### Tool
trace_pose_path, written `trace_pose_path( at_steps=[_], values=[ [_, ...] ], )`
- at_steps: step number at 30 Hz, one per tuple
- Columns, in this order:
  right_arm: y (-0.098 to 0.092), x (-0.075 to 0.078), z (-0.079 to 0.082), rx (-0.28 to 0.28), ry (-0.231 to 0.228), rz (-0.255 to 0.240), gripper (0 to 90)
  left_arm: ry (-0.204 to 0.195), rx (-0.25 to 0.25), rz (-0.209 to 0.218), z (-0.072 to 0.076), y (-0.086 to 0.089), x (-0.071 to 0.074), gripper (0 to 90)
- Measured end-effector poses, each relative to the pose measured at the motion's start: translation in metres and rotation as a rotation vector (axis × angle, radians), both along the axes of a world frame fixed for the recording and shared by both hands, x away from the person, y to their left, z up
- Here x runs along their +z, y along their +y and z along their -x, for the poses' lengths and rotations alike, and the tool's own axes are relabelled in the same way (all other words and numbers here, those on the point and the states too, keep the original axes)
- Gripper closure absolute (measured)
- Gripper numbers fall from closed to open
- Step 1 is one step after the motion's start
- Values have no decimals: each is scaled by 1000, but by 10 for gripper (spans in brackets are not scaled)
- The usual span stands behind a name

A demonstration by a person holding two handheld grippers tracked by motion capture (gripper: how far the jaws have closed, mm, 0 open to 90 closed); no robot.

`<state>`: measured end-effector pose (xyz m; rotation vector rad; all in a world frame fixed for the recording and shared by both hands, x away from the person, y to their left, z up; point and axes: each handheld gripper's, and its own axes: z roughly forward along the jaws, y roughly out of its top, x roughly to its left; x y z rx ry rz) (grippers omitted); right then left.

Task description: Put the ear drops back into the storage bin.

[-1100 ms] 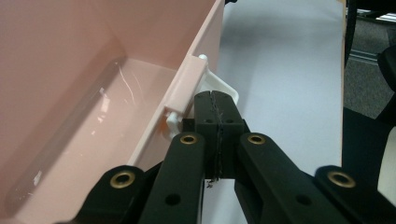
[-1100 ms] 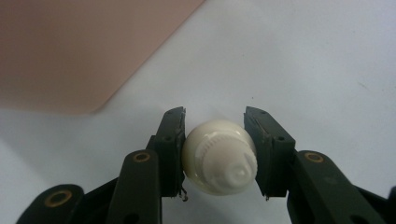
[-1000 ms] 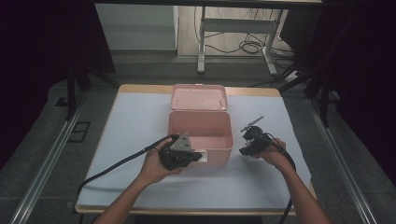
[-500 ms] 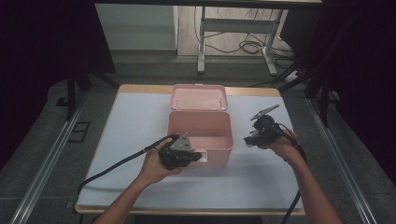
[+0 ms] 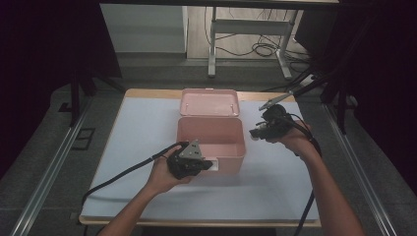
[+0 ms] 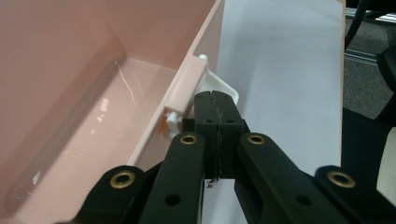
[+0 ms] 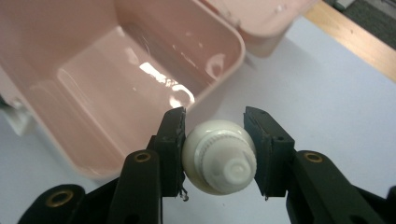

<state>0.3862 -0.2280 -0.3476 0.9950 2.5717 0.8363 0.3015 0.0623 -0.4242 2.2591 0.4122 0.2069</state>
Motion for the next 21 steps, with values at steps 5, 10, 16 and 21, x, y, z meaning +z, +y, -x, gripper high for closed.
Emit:
trace_pose_path(
  at_steps=[5,10,16,21],
  values=[
    [14,11,-3,31,-11,-10,600,-1,-2,-1,0,0,0,900],
    [26,15,-7,52,-11,-4,600,1,-2,2,0,0,0,900],
    [42,17,-12,75,-6,-3,600,0,-4,1,-1,0,0,900],
    [56,13,-17,90,8,-2,600,-5,-10,-13,-1,1,1,900]
  ],
)
